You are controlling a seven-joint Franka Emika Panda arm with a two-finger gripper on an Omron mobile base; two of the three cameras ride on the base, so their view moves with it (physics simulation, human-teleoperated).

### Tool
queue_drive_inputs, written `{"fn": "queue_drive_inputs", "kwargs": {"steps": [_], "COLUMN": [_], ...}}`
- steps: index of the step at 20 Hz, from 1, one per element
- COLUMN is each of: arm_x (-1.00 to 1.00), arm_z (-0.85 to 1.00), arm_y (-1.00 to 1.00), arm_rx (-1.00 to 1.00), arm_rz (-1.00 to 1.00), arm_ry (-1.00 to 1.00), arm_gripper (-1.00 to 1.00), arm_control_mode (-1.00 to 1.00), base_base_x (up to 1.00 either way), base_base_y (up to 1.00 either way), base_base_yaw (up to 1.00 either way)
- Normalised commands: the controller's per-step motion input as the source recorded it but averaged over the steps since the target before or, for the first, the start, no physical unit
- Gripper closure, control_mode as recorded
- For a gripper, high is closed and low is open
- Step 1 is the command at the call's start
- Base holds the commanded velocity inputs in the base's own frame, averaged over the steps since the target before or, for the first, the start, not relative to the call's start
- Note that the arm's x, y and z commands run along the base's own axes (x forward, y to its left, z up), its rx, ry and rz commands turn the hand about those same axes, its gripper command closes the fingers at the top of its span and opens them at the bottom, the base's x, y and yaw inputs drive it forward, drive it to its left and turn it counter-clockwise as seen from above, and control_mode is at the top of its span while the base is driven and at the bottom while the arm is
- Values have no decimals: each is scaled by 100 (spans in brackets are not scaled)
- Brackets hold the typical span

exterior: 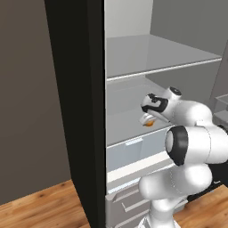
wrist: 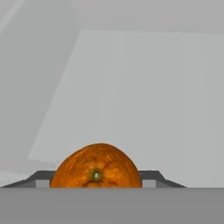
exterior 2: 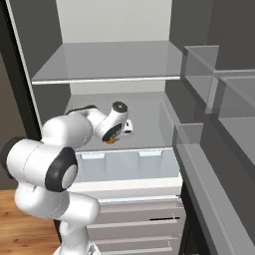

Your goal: Retrieve the banana and tangerine from the fridge and place them into the bowl on the dining table.

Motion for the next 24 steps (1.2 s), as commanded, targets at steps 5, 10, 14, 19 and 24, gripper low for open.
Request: {"fn": "queue_drive_inputs", "kwargs": {"steps": [5,10,14,19,24], "arm_x": [-100,-100,-100,-100,-100], "arm_z": [49,93,100,87,46], "arm_y": [-40,-31,-22,-3,11], "arm_rx": [0,0,0,0,-5], "arm_rz": [0,0,0,0,0], "arm_ry": [-2,0,0,0,-2], "arm_gripper": [100,100,100,100,100], "arm_control_mode": [-100,-100,-100,-100,-100], "base_base_x": [0,0,0,0,0], "base_base_y": [0,0,0,0,0], "base_base_yaw": [0,0,0,0,0]}}
